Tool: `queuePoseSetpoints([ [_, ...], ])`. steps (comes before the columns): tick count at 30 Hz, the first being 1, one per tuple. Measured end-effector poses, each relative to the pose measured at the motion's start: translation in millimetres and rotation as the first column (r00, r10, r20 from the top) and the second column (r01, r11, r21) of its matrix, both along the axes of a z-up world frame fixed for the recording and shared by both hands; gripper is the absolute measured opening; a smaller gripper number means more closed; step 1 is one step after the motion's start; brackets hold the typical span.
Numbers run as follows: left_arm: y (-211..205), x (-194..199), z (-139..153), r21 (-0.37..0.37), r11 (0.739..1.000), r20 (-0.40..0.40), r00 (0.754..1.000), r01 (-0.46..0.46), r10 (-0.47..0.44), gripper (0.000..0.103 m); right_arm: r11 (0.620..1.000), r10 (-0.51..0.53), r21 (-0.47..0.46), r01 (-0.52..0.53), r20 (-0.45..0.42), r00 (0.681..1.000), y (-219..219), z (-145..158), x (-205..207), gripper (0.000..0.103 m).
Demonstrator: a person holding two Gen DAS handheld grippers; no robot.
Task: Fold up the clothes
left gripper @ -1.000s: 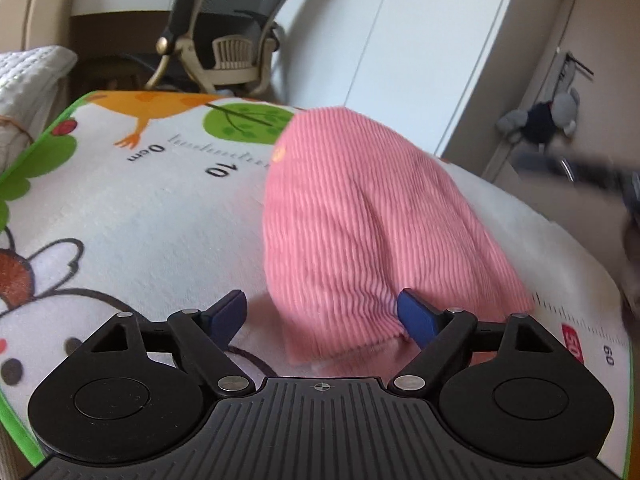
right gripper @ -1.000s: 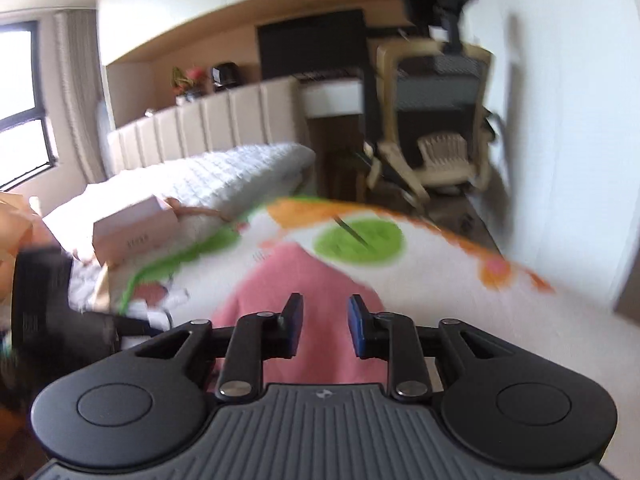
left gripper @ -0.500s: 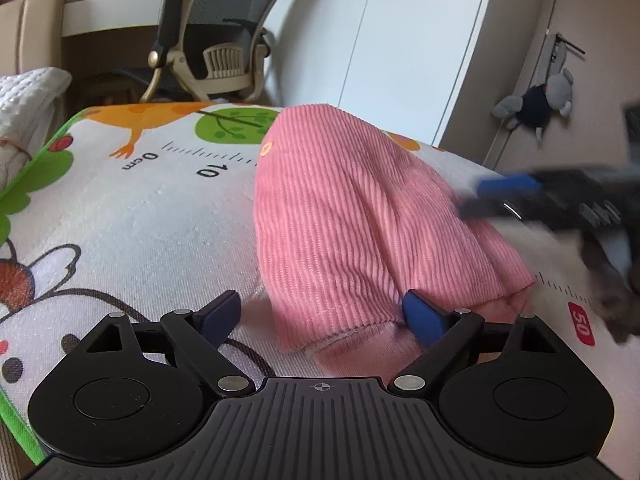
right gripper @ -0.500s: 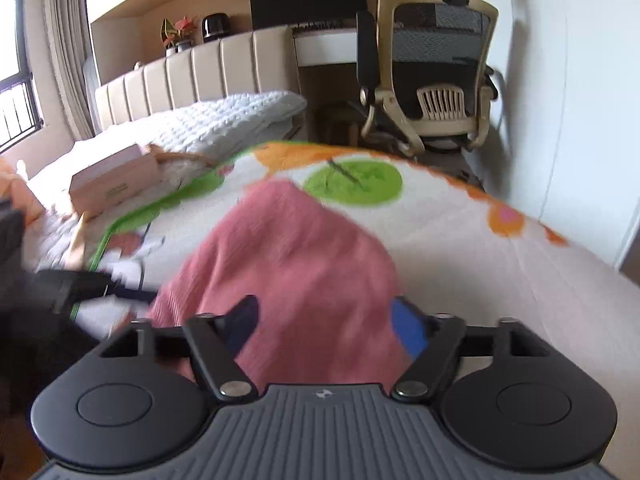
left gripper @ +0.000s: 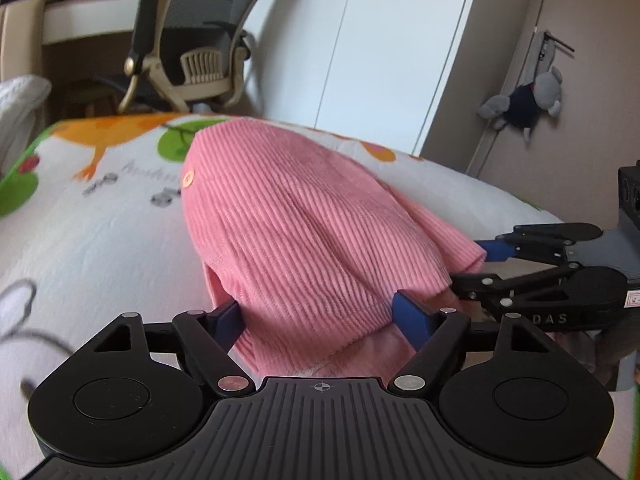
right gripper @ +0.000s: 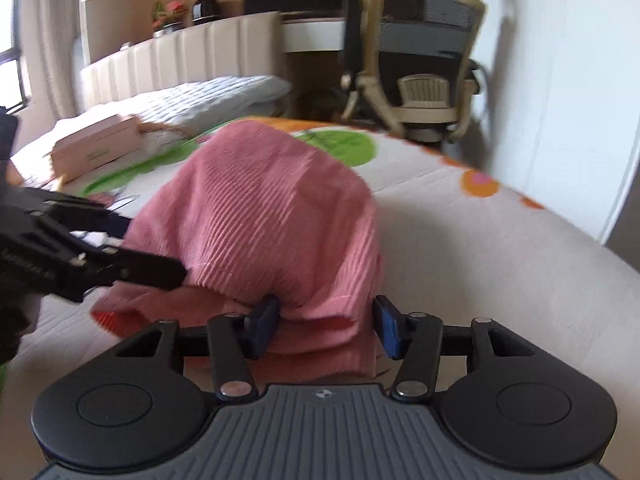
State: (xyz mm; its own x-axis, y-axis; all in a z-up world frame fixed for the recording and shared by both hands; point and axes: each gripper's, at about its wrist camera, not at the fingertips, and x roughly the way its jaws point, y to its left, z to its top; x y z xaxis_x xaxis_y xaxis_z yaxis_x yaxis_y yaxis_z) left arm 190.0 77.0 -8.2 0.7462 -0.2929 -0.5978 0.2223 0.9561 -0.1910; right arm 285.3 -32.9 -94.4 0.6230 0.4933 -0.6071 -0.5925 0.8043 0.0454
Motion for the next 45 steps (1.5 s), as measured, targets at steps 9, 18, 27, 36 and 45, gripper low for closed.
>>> queuePoseSetpoints([
  [9, 22, -10, 9, 0.105, 0.994, 0.047, 0.999, 0.008, -0.013, 0.091, 1.0, -0.012, -0.008, 0.012, 0.007, 1.0, -21, 3, -8, 0.052],
  [18, 64, 37, 24, -0.26, 0.957, -0.001, 0.992, -0.126, 0.13, 0.095, 0.951, -0.091, 0.287, 0.111, -0.082, 0.993, -38, 21, 36, 0.064],
  [27, 46, 98, 3, -0.268, 0.962, -0.098, 0.995, -0.056, 0.031, 0.086, 0.969, -0.076, 0.225, 0.104, -0.13, 0.989, -25, -13, 36, 0.059],
  [36, 35, 53, 10, -0.16, 0.987, -0.025, 0.999, 0.018, -0.022, 0.094, 0.968, -0.128, 0.2, 0.149, -0.116, 0.985, -36, -13, 38, 0.06],
  [45, 16, -7, -9, 0.124, 0.99, -0.037, 0.997, 0.067, -0.063, 0.098, 0.988, -0.128, 0.091, 0.129, -0.01, 0.992, -20, -5, 24, 0.061],
])
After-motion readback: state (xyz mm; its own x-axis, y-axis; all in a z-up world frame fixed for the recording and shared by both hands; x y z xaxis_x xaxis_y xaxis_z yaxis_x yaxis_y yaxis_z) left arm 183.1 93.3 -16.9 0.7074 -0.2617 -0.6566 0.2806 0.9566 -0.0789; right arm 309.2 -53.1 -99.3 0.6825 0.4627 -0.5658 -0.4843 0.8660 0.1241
